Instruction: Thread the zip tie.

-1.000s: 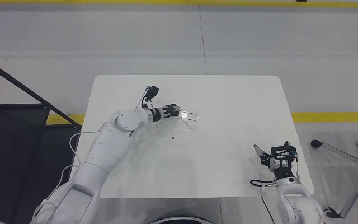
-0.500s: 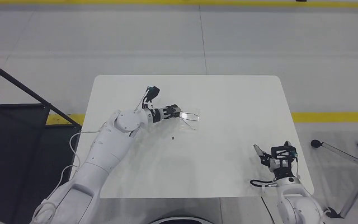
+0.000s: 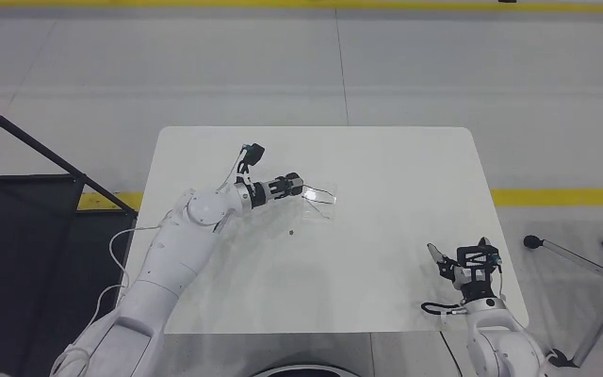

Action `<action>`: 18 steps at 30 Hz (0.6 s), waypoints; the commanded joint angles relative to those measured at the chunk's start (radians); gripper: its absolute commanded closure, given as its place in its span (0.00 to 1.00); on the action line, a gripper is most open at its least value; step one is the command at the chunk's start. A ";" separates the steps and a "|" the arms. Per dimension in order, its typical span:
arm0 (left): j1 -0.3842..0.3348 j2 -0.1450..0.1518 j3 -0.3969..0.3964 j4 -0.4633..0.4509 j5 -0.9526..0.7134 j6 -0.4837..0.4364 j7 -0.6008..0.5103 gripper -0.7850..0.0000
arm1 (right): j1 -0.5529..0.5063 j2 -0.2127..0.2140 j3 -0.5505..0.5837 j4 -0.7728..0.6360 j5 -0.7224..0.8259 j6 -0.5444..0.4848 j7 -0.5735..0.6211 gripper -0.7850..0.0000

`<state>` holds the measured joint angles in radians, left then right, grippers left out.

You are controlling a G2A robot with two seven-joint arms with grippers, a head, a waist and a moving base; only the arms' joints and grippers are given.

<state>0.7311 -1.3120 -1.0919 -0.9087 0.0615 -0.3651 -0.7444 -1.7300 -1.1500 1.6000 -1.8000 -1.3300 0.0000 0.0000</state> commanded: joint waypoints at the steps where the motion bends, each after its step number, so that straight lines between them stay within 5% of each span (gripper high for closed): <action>1: 0.017 0.006 -0.016 -0.023 -0.013 -0.019 -0.016 1.00 | 0.000 0.000 0.000 0.000 0.000 0.000 0.000 0.00; 18: 0.134 0.060 -0.142 -0.172 -0.148 -0.125 -0.190 1.00 | -0.077 0.001 0.002 -0.260 0.079 -0.156 0.165 0.00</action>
<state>0.8609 -1.2537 -1.2292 -1.0762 -0.0775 -0.4845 -0.9293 -1.8073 -1.1481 1.6120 -2.0410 -1.2528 -0.1548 0.1474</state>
